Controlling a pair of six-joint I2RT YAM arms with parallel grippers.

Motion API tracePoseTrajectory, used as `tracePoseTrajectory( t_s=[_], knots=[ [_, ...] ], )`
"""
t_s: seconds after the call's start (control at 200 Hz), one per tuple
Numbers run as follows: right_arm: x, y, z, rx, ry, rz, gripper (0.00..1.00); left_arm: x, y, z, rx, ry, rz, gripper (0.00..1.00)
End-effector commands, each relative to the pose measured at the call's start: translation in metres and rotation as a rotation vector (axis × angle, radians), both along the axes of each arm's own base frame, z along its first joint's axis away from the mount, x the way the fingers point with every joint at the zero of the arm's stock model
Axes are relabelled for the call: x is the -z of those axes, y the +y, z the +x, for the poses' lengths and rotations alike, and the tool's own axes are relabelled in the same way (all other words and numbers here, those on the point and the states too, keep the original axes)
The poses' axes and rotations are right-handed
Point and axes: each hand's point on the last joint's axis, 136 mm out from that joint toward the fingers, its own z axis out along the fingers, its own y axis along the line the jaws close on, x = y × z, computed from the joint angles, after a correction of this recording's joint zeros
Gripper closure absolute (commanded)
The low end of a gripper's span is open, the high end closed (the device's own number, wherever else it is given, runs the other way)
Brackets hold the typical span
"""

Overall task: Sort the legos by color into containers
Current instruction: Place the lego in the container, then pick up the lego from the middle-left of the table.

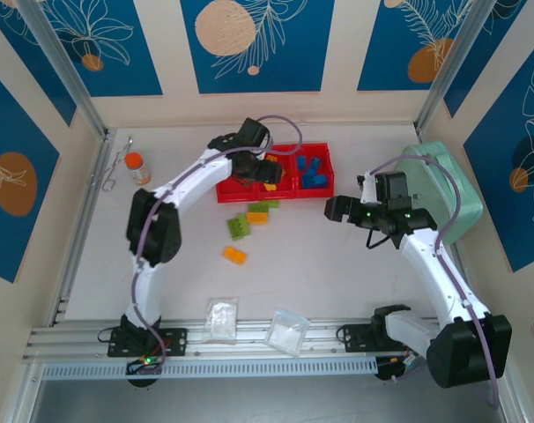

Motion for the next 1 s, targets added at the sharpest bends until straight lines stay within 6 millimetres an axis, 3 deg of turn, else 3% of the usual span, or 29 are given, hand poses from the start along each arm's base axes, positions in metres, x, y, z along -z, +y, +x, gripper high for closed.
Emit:
tracePoseTrajectory(
  t_s=[0.0, 0.135, 0.255, 0.455, 0.645, 0.99],
  knots=[
    [-0.001, 0.005, -0.008, -0.014, 0.034, 0.03, 0.01, -0.035, 0.029, -0.028, -0.003, -0.099, 0.034, 0.16],
    [0.001, 0.008, -0.007, -0.024, 0.059, 0.02, 0.01, -0.008, 0.063, -0.081, -0.006, -0.027, 0.1, 0.0],
    [0.002, 0.011, -0.005, -0.03, 0.068, 0.018, 0.01, 0.029, 0.089, -0.129, -0.007, 0.082, 0.162, 0.01],
    [0.008, 0.016, 0.0, -0.043, 0.099, 0.021, 0.01, 0.076, 0.09, -0.181, 0.095, 0.201, 0.196, 0.01],
    [0.009, 0.028, -0.002, -0.088, 0.104, 0.024, 0.01, 0.111, 0.091, -0.195, 0.12, 0.277, 0.25, 0.03],
    [0.01, 0.031, -0.005, -0.114, 0.113, -0.007, 0.01, 0.136, 0.074, -0.195, 0.184, 0.317, 0.23, 0.14]
  ],
)
